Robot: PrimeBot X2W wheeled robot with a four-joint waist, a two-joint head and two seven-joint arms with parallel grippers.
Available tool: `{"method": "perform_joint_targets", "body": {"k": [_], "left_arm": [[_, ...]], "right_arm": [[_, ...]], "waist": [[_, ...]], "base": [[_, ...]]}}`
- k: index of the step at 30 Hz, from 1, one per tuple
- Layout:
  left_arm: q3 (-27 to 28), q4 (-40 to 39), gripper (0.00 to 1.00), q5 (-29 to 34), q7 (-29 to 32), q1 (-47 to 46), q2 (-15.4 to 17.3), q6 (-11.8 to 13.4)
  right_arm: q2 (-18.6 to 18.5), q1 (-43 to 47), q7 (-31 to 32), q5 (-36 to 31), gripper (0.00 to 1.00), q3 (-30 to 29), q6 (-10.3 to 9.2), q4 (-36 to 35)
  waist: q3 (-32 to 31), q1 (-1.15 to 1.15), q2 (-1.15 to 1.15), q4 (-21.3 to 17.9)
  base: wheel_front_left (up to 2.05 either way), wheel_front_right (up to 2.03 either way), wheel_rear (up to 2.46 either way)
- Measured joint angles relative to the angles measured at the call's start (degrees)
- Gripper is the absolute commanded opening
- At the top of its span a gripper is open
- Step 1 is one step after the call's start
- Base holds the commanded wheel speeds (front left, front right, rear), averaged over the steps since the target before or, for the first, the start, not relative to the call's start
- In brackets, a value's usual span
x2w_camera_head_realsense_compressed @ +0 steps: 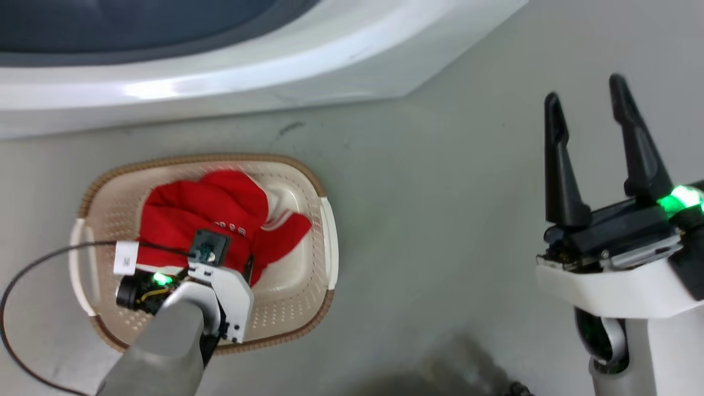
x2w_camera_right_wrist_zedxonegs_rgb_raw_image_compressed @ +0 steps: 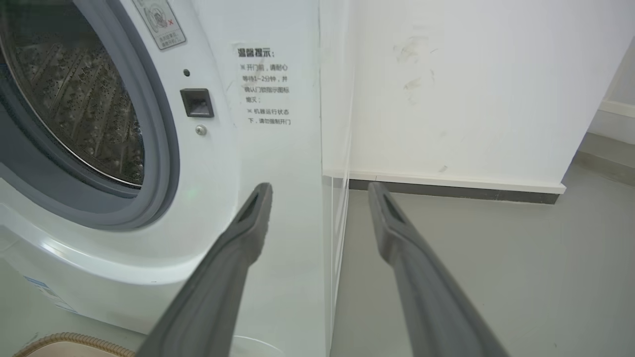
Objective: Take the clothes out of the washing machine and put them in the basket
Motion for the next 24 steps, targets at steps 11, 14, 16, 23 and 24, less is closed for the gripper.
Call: {"method": "perform_joint_targets", "body": {"k": [11, 14, 16, 23, 24], "left_arm": [[11.3, -22.1, 1.00, 1.8, -1.0, 13.3, 3.0, 5.5], [17.5, -32.6, 1.00, 5.5, -1.0, 19.6, 2.9, 7.8], [20.6, -37.5, 1.00, 7.7, -1.1, 22.7, 2.6, 8.7], [30.1, -52.1, 1.00, 14.8, -1.0, 33.1, -1.3, 10.7], [31.5, -53.9, 1.00, 15.8, -1.0, 34.4, -2.1, 10.8]], "right_arm": [[0.0, 7.5, 0.0, -0.8, 1.00, -0.9, -0.01, 3.0], [0.0, 10.6, 0.0, -1.3, 1.00, -1.0, 0.00, 3.9], [0.0, 11.9, 0.0, -1.4, 1.00, -1.5, -0.01, 4.2], [0.0, 15.6, 0.0, -1.8, 1.00, -1.4, -0.01, 5.2], [0.0, 16.1, 0.0, -1.8, 1.00, -1.5, -0.01, 5.3]], "waist": [[-13.2, -0.01, 0.00, 2.7], [-18.2, -0.02, 0.00, 4.1], [-20.6, -0.02, 0.00, 4.9], [-27.9, -0.02, 0.00, 7.6], [-28.9, -0.02, 0.00, 8.0]], "base": [[0.00, 0.00, 0.00], [0.00, 0.00, 0.00], [0.00, 0.00, 0.00], [0.00, 0.00, 0.00], [0.00, 0.00, 0.00]]}}
